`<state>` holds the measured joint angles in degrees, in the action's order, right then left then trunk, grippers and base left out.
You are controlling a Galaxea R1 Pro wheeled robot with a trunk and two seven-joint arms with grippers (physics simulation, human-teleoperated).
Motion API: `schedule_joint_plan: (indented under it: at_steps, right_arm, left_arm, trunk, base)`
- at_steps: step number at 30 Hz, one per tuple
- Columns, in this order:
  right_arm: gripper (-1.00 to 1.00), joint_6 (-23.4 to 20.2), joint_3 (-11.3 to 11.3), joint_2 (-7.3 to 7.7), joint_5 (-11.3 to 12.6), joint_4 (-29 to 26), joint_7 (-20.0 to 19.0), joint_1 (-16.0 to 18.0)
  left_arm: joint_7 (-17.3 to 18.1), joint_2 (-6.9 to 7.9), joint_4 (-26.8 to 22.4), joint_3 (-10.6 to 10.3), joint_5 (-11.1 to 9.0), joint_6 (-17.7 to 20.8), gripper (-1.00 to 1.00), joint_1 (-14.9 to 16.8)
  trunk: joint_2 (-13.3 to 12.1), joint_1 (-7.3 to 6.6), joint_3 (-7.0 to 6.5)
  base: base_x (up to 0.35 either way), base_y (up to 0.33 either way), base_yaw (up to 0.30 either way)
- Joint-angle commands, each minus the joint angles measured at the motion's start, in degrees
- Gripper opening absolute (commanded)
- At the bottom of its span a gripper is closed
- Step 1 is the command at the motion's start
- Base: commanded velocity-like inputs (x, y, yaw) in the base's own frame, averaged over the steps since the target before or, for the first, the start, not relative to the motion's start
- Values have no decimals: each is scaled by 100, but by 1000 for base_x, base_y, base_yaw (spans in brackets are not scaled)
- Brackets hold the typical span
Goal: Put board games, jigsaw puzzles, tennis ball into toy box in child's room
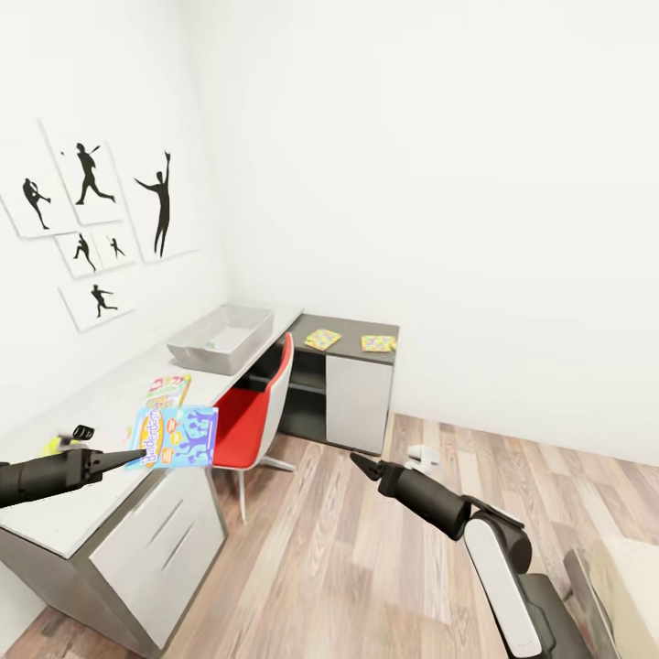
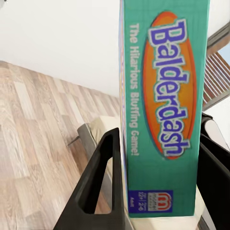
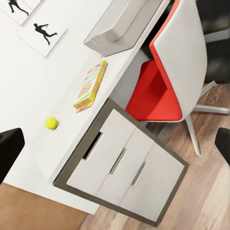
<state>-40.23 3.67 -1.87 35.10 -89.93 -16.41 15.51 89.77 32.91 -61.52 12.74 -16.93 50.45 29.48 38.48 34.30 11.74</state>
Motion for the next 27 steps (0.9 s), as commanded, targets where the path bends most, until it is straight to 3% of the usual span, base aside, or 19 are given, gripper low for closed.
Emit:
schedule_joint_plan:
  at_steps: [1, 17, 27]
  right_arm:
    - [100, -23, -13, -4, 3, -2, -14, 3]
    - [100, -20, -24, -6, 17, 2, -67, 5]
    - [100, -28, -24, -6, 18, 2, -73, 5]
  left_arm:
    - [23, 3, -1, -1, -2, 56, -100, 5]
    - [23, -24, -1, -5, -2, 32, -100, 1]
    - [23, -23, -1, 1, -1, 27, -100, 2]
  trunk:
    - [7, 5, 9]
    - [7, 5, 8]
    - [7, 5, -24]
  base:
    - [320, -50, 1]
    - [321, -101, -1]
    - [314, -127, -94]
